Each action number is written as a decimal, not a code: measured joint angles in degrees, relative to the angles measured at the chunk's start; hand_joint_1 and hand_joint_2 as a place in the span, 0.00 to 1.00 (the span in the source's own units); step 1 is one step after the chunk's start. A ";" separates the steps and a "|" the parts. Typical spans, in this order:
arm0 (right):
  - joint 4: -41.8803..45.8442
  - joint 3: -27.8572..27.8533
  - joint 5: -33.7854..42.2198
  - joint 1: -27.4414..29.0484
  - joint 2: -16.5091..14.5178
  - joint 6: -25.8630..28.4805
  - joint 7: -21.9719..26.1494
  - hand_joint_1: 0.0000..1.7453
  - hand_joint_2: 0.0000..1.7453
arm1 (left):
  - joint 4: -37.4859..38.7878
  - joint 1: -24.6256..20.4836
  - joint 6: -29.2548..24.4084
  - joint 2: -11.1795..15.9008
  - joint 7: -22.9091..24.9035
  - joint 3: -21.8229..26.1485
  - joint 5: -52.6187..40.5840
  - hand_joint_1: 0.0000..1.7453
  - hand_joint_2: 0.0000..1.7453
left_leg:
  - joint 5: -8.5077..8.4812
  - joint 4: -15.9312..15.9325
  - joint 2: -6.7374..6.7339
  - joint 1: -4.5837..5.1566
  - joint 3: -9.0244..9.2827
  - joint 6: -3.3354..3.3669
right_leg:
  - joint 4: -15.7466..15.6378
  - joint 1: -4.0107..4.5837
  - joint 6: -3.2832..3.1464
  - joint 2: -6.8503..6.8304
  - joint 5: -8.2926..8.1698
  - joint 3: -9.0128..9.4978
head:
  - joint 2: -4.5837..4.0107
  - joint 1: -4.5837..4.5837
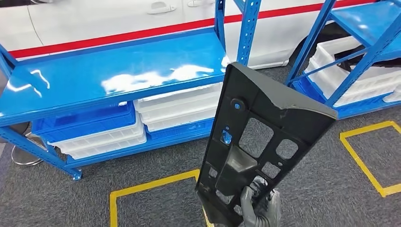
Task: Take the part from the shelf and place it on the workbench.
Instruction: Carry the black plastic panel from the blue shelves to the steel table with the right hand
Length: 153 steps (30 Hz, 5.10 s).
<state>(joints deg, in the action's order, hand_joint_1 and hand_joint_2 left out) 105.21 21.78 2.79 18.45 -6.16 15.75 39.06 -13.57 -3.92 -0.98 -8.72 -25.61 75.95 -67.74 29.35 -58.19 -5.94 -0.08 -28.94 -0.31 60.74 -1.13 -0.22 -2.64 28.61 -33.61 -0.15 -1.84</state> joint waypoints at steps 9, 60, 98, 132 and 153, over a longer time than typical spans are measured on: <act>0.00 -0.51 0.01 0.40 -0.02 -0.03 -0.01 1.00 1.00 | 0.00 0.23 0.00 -0.22 0.01 0.11 0.01 0.00 0.00 | 6.82 -14.49 5.56 -0.65 -5.99 -0.96 | -0.35 0.05 -1.82 5.41 -1.19 -1.01 | 0.00 -0.02; -0.12 -6.99 -4.41 6.49 -2.92 -10.52 0.81 1.00 1.00 | -0.02 -0.43 -0.22 0.87 -1.62 1.14 1.18 0.00 0.00 | 0.21 0.78 -0.32 0.28 0.49 0.87 | -1.64 1.00 0.05 -1.59 -0.17 1.09 | 0.00 0.07; 0.90 -10.74 -4.48 6.13 -6.29 -14.22 0.86 1.00 1.00 | 0.01 -1.13 -1.24 1.68 -0.72 0.84 -0.88 0.00 0.00 | 5.14 -6.73 4.63 0.08 -2.69 0.10 | -4.09 1.42 -2.34 1.76 -1.58 1.89 | 0.00 0.07; 0.70 -11.67 -5.86 6.55 -7.10 -14.38 0.84 1.00 1.00 | 0.02 -0.76 -1.19 1.19 -0.82 0.48 -0.90 0.00 0.00 | 7.96 -15.38 5.52 -0.61 -6.65 -0.86 | -3.44 2.08 -2.85 4.07 -2.06 0.87 | 0.00 0.08; 0.35 -11.93 -6.52 6.83 -7.31 -14.04 0.84 1.00 1.00 | 0.02 -0.87 -1.03 0.96 -0.91 0.46 -0.87 0.00 0.00 | 0.92 -0.95 0.81 -0.45 -0.86 1.11 | -0.94 2.58 -0.90 -1.90 -1.14 -0.34 | 0.00 0.14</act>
<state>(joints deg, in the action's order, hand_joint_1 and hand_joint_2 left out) 105.57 9.85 -3.73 25.28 -13.47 1.70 39.91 -13.55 -4.79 -2.01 -7.75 -26.51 76.41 -68.61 30.28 -59.14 -5.13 -0.53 -29.79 0.80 59.81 1.45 -1.12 -4.54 27.47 -33.95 -0.15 -1.70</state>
